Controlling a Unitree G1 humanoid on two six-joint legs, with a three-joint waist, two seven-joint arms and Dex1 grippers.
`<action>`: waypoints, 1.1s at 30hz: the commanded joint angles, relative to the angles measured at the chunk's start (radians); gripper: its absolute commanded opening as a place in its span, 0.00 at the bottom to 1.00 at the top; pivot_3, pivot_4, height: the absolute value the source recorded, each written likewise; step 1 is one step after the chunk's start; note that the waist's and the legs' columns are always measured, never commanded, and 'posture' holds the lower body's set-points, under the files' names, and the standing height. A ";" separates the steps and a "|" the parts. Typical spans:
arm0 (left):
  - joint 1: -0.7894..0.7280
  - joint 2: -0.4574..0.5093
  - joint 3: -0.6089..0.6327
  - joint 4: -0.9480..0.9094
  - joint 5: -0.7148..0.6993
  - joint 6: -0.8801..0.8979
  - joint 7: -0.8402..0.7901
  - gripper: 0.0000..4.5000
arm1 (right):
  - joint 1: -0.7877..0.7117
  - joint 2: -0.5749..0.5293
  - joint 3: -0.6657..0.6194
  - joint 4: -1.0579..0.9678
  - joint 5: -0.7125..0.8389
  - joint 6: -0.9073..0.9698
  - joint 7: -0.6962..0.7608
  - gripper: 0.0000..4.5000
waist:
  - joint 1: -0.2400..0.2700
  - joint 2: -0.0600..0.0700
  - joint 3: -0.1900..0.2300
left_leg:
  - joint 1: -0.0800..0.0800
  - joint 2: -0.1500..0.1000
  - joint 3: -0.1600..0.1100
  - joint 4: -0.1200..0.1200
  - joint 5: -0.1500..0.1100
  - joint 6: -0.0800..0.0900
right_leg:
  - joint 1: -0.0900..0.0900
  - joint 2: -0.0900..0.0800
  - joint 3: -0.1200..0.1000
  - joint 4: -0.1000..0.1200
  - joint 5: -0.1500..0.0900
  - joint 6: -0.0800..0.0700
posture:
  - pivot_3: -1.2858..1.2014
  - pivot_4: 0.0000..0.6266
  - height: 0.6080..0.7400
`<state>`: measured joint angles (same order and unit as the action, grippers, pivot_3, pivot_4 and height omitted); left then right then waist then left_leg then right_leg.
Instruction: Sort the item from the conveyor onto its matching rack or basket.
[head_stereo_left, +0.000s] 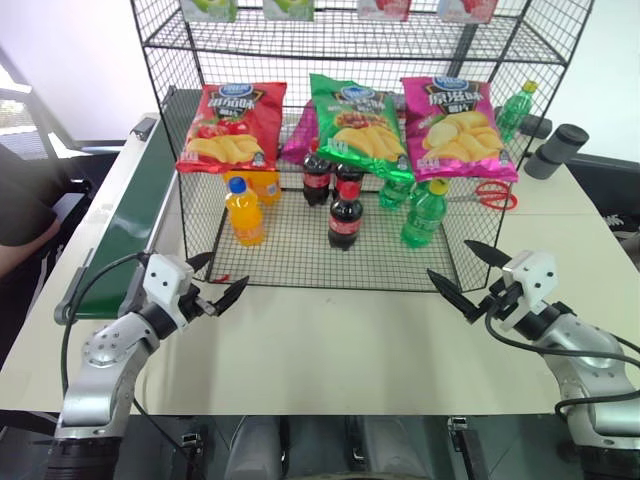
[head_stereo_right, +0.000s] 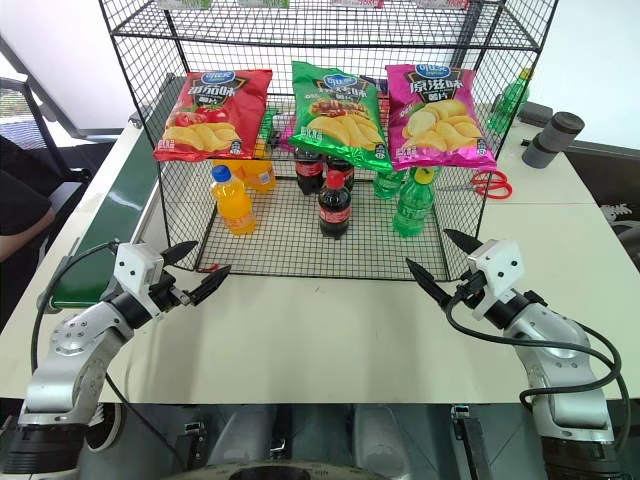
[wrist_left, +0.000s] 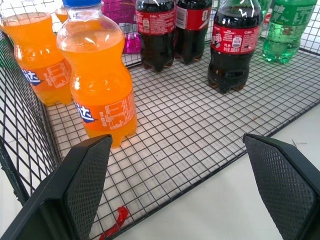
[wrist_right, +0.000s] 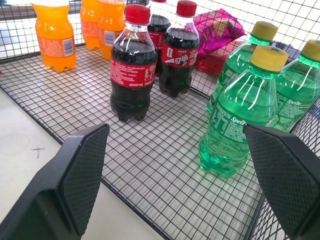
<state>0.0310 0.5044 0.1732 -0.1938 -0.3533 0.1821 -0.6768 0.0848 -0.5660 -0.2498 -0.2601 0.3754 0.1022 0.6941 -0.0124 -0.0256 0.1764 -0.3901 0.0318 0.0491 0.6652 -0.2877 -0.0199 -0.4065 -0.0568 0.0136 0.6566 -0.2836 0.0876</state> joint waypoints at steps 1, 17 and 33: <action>-0.014 0.012 0.011 -0.020 -0.015 -0.008 -0.015 1.00 | 0.002 -0.002 -0.018 -0.028 0.005 -0.007 -0.007 0.99 | 0.000 0.000 0.000 | 0.000 0.000 0.000 0.000 0.000 0.000 | 0.000 0.000 0.000 0.000 0.000 0.000 | 0.52 0.24 1.00; -0.044 0.003 -0.006 0.029 0.029 -0.030 -0.003 1.00 | -0.016 -0.005 -0.018 0.032 -0.002 -0.042 0.008 0.99 | -0.001 0.000 0.000 | 0.000 0.000 0.000 0.000 0.000 0.000 | 0.000 0.000 0.000 0.000 0.000 0.000 | 0.52 0.24 1.00; -0.042 -0.016 0.003 0.034 0.041 -0.045 0.015 1.00 | -0.063 0.008 0.011 0.108 -0.023 -0.091 0.025 0.99 | 0.000 0.000 0.000 | 0.000 0.000 0.000 0.000 0.000 0.000 | 0.000 0.001 0.000 0.000 0.000 0.000 | 0.52 0.24 1.00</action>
<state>-0.0067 0.4886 0.1703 -0.1459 -0.3135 0.1599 -0.6682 0.0332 -0.5643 -0.2349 -0.1424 0.3503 0.0325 0.7198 -0.0128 -0.0256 0.1764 -0.3898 0.0319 0.0491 0.6653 -0.2877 -0.0199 -0.4062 -0.0563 0.0136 0.6567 -0.2835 0.0877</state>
